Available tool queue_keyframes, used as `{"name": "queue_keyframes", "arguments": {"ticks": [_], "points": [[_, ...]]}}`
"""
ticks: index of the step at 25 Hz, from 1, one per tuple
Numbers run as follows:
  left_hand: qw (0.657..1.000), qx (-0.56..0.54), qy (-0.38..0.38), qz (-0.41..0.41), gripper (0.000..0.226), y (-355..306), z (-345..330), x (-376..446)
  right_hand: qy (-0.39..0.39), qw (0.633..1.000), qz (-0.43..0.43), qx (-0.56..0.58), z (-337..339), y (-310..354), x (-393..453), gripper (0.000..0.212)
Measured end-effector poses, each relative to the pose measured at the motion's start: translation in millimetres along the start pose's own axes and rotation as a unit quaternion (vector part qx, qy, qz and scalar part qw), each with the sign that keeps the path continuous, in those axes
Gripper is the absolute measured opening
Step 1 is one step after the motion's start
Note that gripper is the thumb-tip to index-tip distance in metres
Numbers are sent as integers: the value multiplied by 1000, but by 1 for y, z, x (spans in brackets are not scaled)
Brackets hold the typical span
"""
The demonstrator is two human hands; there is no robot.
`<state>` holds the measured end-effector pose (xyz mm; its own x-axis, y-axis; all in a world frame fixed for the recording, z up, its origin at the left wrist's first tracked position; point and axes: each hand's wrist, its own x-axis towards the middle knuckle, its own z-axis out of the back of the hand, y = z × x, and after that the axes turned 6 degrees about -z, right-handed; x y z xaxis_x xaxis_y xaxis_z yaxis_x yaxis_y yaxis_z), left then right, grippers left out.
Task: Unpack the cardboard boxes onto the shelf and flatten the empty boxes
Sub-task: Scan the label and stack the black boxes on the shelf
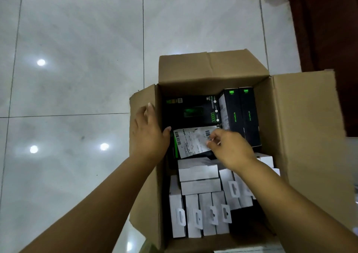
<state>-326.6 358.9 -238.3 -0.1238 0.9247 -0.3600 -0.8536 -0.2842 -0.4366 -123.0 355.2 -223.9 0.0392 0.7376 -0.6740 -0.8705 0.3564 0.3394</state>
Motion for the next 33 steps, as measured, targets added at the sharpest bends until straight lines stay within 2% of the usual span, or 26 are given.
{"name": "queue_keyframes", "arguments": {"ticks": [5, 12, 18, 24, 30, 33], "points": [[999, -20, -37, 12, 75, 3, -28, 11, -10, 989, 63, -132, -22, -1, 48, 39], [997, -37, -74, -3, 70, 7, -43, 14, 54, 951, 78, -296, -39, -10, 92, 53], [995, -43, -89, -9, 68, 6, -47, 16, 37, 954, 73, -290, -45, -12, 93, 61], [996, -44, -79, 8, 68, 3, -44, 15, 18, 965, 79, -250, -43, -11, 81, 56], [996, -51, -74, 18, 68, 3, -41, 13, 3, 953, 80, -292, -38, -9, 76, 65], [996, -52, -76, 16, 68, 3, -41, 13, 3, 953, 82, -292, -42, -8, 75, 57]]}}
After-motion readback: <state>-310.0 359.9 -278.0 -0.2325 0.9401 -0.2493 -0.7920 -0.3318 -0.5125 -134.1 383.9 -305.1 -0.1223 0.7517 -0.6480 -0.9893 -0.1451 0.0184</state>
